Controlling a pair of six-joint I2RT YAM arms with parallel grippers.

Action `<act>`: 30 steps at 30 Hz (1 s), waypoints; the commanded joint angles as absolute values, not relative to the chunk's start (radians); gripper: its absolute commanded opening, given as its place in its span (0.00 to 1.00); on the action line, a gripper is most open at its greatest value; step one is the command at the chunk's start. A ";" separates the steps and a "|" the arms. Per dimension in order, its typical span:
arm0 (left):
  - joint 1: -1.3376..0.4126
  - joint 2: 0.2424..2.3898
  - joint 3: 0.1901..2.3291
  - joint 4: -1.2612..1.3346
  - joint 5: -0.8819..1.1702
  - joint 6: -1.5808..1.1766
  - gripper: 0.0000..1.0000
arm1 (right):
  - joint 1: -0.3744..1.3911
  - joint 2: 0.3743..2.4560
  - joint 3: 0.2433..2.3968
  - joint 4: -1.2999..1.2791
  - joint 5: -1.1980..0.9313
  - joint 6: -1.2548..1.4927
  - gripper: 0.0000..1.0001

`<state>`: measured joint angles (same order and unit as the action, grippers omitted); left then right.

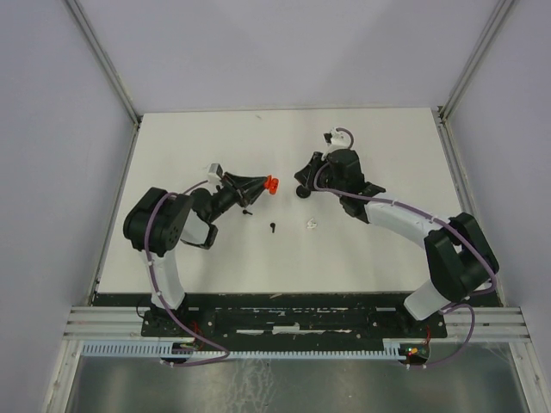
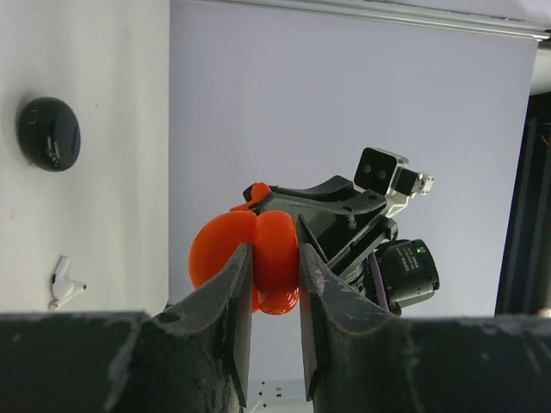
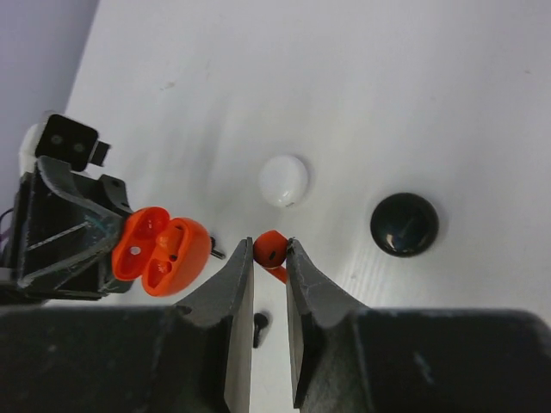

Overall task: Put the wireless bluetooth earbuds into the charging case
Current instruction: Place the earbud in the charging case.

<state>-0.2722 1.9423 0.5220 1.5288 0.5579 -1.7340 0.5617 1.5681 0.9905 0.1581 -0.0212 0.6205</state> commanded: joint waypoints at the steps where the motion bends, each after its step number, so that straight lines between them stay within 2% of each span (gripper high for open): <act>1: -0.303 1.896 0.585 1.693 0.496 -1.800 0.03 | 0.559 1.564 0.948 0.499 -0.121 0.678 0.01; 6: -0.327 1.873 0.601 1.647 0.455 -1.798 0.03 | 0.558 1.568 0.873 0.738 -0.140 0.722 0.01; 12: -0.355 1.886 0.629 1.645 0.422 -1.828 0.03 | 0.558 1.564 0.823 0.888 -0.156 0.758 0.01; 30: -0.394 1.926 0.667 1.636 0.371 -1.847 0.03 | 0.560 1.564 0.763 1.021 -0.205 0.779 0.01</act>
